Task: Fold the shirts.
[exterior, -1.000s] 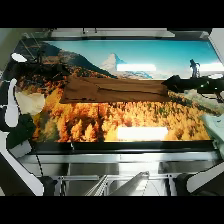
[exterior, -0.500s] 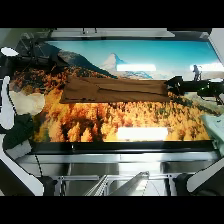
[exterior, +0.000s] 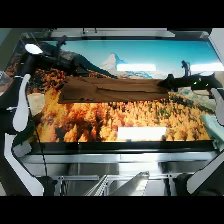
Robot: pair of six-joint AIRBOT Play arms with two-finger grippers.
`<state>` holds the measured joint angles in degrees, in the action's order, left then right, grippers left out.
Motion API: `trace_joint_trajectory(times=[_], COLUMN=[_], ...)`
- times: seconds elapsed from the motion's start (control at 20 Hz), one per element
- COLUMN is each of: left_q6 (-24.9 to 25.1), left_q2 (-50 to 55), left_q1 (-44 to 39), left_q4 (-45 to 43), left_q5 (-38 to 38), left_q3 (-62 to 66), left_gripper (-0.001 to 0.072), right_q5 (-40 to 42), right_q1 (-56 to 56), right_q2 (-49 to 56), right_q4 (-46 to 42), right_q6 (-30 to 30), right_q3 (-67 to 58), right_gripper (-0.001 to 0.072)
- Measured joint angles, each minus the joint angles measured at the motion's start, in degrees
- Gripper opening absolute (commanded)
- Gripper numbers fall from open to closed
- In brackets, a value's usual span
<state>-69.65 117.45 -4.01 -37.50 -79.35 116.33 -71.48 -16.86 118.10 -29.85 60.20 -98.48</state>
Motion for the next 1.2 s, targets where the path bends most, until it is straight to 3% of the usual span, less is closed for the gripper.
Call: trace_joint_trajectory(times=[0.15, 0.35, 0.55, 0.75, 0.95, 1.15, 1.2], left_q6=[-1.05, -6.1, -9.6, -10.91, -8.17, -6.29, -6.08], left_q2=[0.5, 4.15, 8.2, 7.48, -2.03, -15.43, -18.43], left_q1=[-8.07, -16.74, -20.81, -19.23, -10.36, 2.29, 5.29], left_q4=[-8.44, -17.64, -20.5, -17.81, -11.23, -6.78, -6.25], left_q5=[5.64, 17.42, 23.65, 25.05, 17.79, 8.92, 7.21], left_q3=[0.0, 0.0, -0.02, -0.07, -0.07, 0.0, 0.0], left_gripper=[0.0019, 0.0019, 0.002, 0.002, 0.002, 0.002, 0.002], right_q5=[-4.11, -6.62, -7.39, -5.38, 3.89, 23.52, 29.22], right_q1=[1.86, 6.82, 13.51, 20.06, 27.3, 40.15, 44.28], right_q2=[-3.91, -9.97, -12.85, -13.66, -13.55, -9.27, -6.88], right_q4=[0.02, 0.33, 0.63, 3.15, 7.06, 16.85, 19.82], right_q6=[1.79, 4.61, 7.41, 8.46, 7.74, -2.58, -6.03], right_q3=[-5.05, -8.09, -8.92, -9.11, -9.2, -9.25, -9.44], right_gripper=[0.0022, 0.0022, 0.0022, 0.0022, 0.0022, 0.0023, 0.0093])
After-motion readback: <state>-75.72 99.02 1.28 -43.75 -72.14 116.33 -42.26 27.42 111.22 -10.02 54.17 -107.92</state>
